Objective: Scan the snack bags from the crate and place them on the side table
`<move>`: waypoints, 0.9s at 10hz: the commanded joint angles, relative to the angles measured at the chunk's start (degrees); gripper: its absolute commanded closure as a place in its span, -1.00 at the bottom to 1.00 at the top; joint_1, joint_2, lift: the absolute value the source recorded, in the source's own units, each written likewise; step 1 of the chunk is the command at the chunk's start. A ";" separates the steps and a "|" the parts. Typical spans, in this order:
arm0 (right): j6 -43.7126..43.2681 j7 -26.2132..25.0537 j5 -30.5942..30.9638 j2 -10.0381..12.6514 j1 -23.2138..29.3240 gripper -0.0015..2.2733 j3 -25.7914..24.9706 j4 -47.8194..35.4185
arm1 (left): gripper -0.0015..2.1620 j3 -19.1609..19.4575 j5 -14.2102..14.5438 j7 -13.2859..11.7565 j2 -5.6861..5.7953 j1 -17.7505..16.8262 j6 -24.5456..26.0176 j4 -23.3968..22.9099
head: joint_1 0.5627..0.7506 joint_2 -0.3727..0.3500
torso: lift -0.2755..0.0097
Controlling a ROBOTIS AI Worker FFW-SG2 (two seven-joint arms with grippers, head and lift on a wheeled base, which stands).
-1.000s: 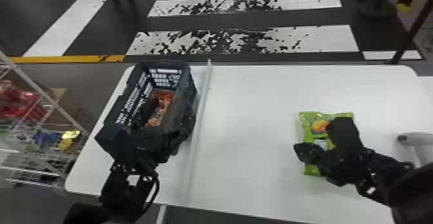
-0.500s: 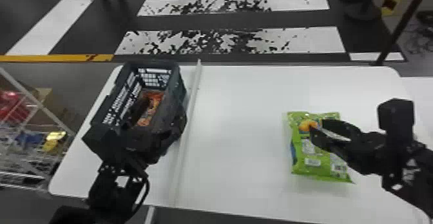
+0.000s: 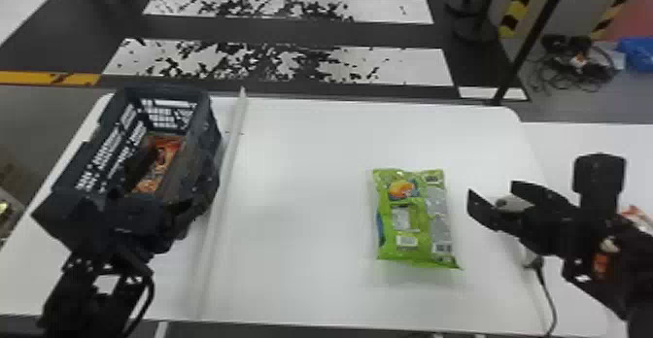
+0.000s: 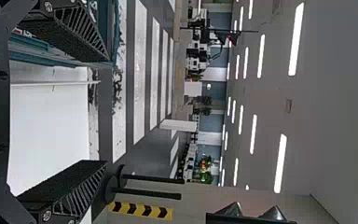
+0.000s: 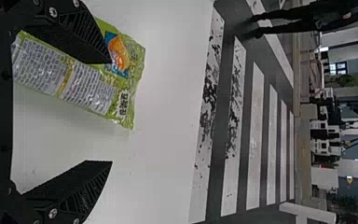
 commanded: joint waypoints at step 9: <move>1.35 2.91 0.43 -2.48 -6.86 -0.92 -7.11 19.80 | -0.91 -0.21 0.00 -0.08 0.00 0.00 -0.01 0.09 | 0.41 -0.58 | 0.58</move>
